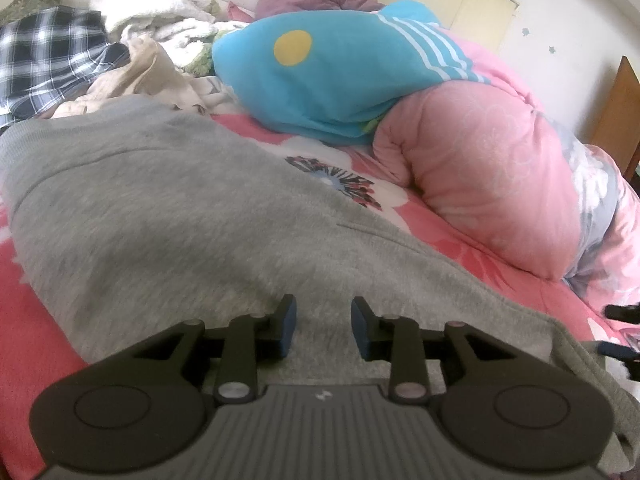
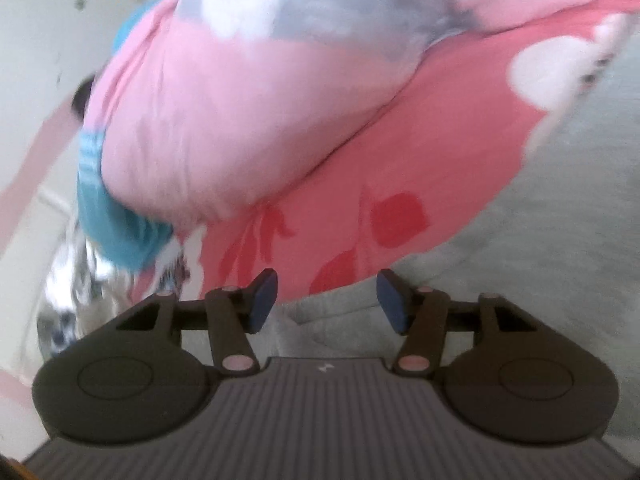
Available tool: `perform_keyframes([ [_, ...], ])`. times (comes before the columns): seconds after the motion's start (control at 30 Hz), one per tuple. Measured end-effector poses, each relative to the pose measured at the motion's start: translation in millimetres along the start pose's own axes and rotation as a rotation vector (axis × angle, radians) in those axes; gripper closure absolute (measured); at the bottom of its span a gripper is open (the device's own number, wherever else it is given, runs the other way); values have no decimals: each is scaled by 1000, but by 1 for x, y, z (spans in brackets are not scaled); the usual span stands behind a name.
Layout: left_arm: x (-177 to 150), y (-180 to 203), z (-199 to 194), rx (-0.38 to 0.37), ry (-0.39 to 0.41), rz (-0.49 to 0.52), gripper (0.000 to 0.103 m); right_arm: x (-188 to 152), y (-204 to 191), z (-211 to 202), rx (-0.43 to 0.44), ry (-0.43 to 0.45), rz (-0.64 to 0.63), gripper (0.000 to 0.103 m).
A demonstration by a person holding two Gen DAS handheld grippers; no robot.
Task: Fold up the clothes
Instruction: 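Lift and flip the sweatshirt edge with the right gripper, then open it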
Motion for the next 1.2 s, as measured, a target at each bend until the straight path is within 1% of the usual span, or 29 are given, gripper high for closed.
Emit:
perform_keyframes([
  [0.1,0,1,-2,9,3,5,71,-12,-19,-26,27,11,-55,48],
  [0.2,1,-1,-6,4,1,-11,70,-37,-38,-53,51,2,-102,48],
  [0.3,3,-6,-13,-9,5,-44,70,-67,-49,-75,75,-24,-83,48],
  [0.37,6,-10,-18,-15,10,-68,69,-93,-52,-86,77,-55,-56,48],
  [0.47,6,-7,-26,-22,25,-57,69,-133,-52,-107,72,-79,-29,48],
  [0.53,7,-5,-31,-27,35,-48,69,-152,-47,-119,53,-86,-16,48],
  [0.6,6,-1,-35,-32,50,-26,69,-167,-37,-133,21,-82,-3,48],
  [0.67,5,9,-40,-37,70,15,69,-174,-23,-149,-4,-57,12,48],
  [0.73,4,19,-44,-45,95,56,69,-178,-8,-161,-30,-33,33,48],
  [0.87,3,47,-55,-107,140,104,69,-179,17,-177,-54,-7,52,48],
  [0.93,-2,67,-63,-167,166,130,68,-174,24,-184,-49,4,29,48],
  [1.0,-8,88,-70,-231,191,160,66,-160,19,-189,-46,33,-49,48],
  [1.07,-19,109,-69,-284,195,196,66,-143,19,-198,-43,84,-116,48],
  [1.1,-26,119,-67,-305,185,219,66,-131,21,-202,-39,113,-139,48],
  [1.2,-47,144,-52,-338,118,295,66,-91,52,-221,-85,230,-83,48],
])
Point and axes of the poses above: each gripper's, at about its wrist camera, not at the fingertips, and z roughly the way its jaws point, y to its right, x to its top, the point moved 6 cm from there along z, roughly the way its jaws point, and after that the axes turned 3 degrees about -z, right-handed, at the moved point
